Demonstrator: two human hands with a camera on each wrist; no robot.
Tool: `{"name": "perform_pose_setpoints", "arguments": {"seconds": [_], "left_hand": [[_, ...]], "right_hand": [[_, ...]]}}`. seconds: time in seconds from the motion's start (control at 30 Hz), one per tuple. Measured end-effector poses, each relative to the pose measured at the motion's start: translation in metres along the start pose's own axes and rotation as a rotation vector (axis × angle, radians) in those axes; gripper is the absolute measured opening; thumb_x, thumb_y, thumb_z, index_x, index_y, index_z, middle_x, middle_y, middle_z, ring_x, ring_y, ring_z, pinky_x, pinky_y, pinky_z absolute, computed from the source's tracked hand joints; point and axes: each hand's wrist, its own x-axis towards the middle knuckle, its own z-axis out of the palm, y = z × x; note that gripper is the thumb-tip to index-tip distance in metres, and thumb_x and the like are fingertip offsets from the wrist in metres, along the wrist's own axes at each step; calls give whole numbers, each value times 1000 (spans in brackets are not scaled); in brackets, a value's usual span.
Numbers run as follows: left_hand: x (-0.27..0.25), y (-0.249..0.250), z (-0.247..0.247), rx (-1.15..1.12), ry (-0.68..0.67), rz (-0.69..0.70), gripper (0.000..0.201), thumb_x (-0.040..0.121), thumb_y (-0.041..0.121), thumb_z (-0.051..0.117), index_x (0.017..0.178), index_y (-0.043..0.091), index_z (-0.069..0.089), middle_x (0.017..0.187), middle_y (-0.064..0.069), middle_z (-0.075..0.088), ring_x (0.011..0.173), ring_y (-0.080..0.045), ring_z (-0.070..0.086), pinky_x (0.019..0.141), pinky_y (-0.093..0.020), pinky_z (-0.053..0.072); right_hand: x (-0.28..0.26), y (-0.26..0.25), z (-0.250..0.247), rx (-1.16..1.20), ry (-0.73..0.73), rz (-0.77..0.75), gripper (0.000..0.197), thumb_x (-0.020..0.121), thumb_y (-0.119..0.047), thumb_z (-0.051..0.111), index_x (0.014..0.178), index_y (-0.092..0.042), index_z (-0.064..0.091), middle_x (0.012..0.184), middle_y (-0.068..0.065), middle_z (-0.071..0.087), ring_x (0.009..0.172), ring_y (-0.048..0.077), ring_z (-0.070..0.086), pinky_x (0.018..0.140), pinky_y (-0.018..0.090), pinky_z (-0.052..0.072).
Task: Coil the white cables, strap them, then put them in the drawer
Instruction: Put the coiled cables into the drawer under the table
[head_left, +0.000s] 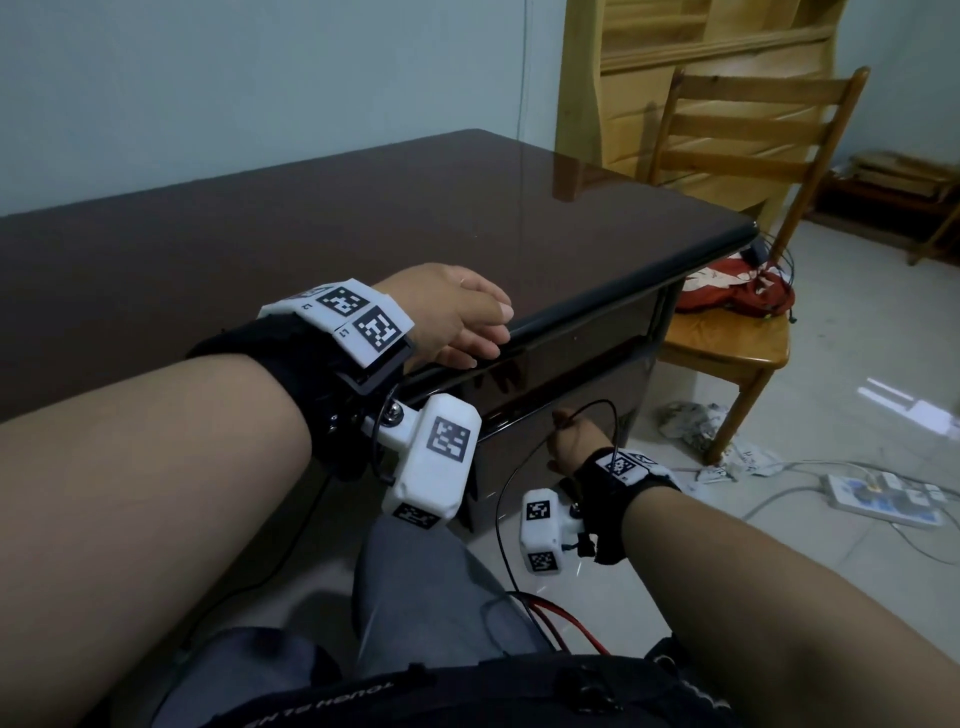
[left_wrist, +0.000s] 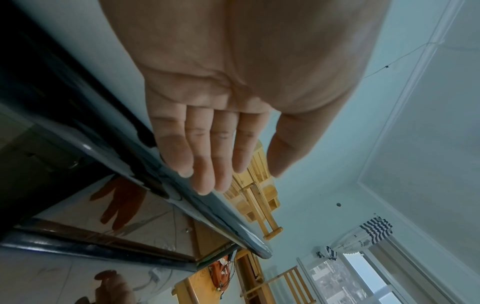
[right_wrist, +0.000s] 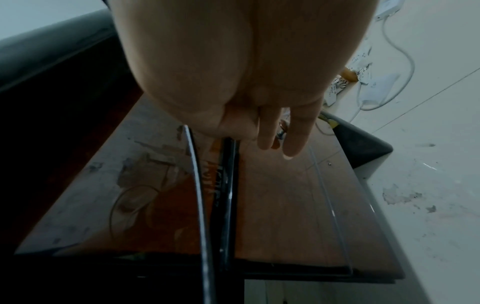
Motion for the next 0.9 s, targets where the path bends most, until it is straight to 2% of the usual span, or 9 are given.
{"name": "perform_pose_setpoints", "arguments": {"seconds": [0.07, 0.17, 0.27, 0.4, 0.5, 0.67, 0.77, 0.83, 0.9], "left_hand": [[2, -2, -2, -1, 4, -4, 8, 93, 17, 57, 100, 16, 60, 93, -8, 68, 78, -16, 66, 67, -26, 52], [3, -3, -6, -3, 7, -3, 8, 92, 17, 57, 100, 16, 60, 92, -8, 68, 75, -14, 66, 65, -24, 53], [6, -3, -10, -6, 13, 0, 7, 92, 16, 57, 98, 16, 60, 90, -7, 68, 74, -14, 66, 64, -24, 53], [10, -4, -12, -19, 24, -2, 6, 91, 15, 58, 97, 16, 61, 88, -7, 68, 72, -14, 65, 61, -23, 53], [10, -4, -12, -26, 25, -10, 6, 91, 14, 57, 97, 15, 60, 88, -8, 68, 71, -14, 65, 60, -22, 52], [5, 1, -14, 1, 27, -9, 7, 92, 15, 56, 99, 16, 60, 90, -7, 67, 72, -14, 64, 61, -22, 52], [3, 2, -18, -8, 50, 0, 6, 93, 15, 56, 98, 15, 59, 88, -7, 66, 74, -16, 64, 65, -25, 50], [3, 1, -19, -34, 68, 5, 6, 93, 14, 56, 97, 15, 59, 87, -7, 66, 74, -17, 63, 64, -25, 49], [3, -3, -19, -41, 75, 5, 5, 93, 15, 55, 97, 15, 59, 87, -7, 66, 74, -16, 63, 64, -24, 49]], "right_hand": [[8, 3, 6, 13, 17, 22, 42, 86, -8, 44, 126, -19, 47, 122, 19, 54, 108, 39, 56, 93, 51, 50], [14, 2, 10, 31, 33, 5, 28, 86, -9, 46, 112, -19, 47, 109, 15, 54, 107, 38, 56, 94, 52, 48], [11, -5, 12, -18, -4, 19, 25, 85, -8, 43, 108, -20, 44, 104, 14, 54, 103, 37, 57, 92, 53, 49], [13, 0, 11, -13, -36, 13, 24, 84, -4, 43, 100, -23, 42, 83, 2, 50, 87, 29, 55, 87, 47, 51], [17, 4, 10, -19, -43, -16, 30, 82, -2, 39, 93, -29, 43, 79, 3, 50, 71, 23, 52, 70, 40, 47], [25, -3, 17, -84, -33, -68, 23, 84, -3, 39, 98, -21, 40, 71, 6, 48, 76, 27, 51, 67, 36, 40], [29, 0, 20, -94, -49, -83, 26, 85, -2, 39, 100, -24, 39, 70, 3, 46, 78, 26, 50, 59, 32, 37], [30, 3, 18, -101, -46, -70, 28, 87, -5, 40, 107, -24, 41, 73, 2, 47, 79, 25, 50, 57, 30, 38], [33, 2, 13, -95, -12, -81, 31, 86, -4, 40, 111, -23, 44, 79, 5, 52, 80, 26, 53, 63, 36, 45]]}}
